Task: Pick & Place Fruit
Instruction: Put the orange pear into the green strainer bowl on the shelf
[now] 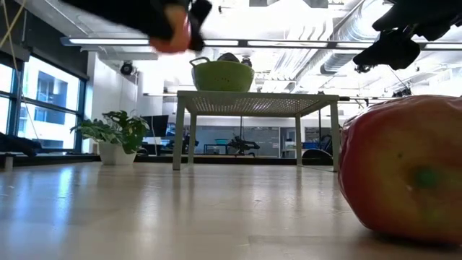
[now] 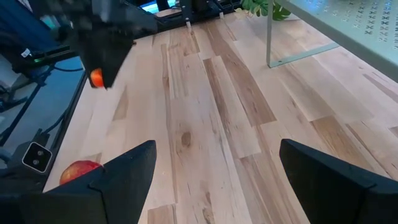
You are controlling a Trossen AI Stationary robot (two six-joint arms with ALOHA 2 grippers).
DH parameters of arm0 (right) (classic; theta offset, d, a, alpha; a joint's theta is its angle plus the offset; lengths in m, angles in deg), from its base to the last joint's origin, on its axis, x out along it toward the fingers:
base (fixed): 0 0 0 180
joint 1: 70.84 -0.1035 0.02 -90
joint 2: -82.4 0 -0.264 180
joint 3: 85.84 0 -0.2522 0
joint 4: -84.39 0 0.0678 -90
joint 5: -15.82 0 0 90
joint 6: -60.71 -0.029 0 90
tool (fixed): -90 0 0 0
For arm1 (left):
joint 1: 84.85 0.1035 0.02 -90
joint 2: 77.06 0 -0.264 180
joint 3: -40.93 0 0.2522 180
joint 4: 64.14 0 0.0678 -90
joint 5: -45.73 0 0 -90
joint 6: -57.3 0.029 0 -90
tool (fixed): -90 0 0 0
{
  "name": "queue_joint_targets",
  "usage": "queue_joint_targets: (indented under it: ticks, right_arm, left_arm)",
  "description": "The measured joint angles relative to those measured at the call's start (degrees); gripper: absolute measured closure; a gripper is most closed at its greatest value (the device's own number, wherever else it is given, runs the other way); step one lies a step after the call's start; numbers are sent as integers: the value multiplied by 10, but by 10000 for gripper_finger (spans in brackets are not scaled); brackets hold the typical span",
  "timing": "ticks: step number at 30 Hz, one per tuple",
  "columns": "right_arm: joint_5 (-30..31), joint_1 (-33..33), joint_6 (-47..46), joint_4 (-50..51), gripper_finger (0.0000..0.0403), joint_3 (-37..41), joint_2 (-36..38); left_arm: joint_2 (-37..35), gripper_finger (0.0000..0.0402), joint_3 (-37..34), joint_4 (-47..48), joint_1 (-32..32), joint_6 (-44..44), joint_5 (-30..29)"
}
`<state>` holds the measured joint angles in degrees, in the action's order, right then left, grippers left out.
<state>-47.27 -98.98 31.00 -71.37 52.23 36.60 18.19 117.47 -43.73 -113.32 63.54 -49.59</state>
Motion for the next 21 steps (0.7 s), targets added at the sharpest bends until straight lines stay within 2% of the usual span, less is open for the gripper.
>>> queue_joint_targets:
  ticks: [10, 21]
  right_arm:
    - [0, 0, -3, -14, 69, 0, -3]
    - [0, 0, -4, -25, 69, 0, -3]
  left_arm:
    - [-77, 277, 0, 42, 19, 54, -58]
    - [-138, 277, 1, 43, 126, 123, -55]
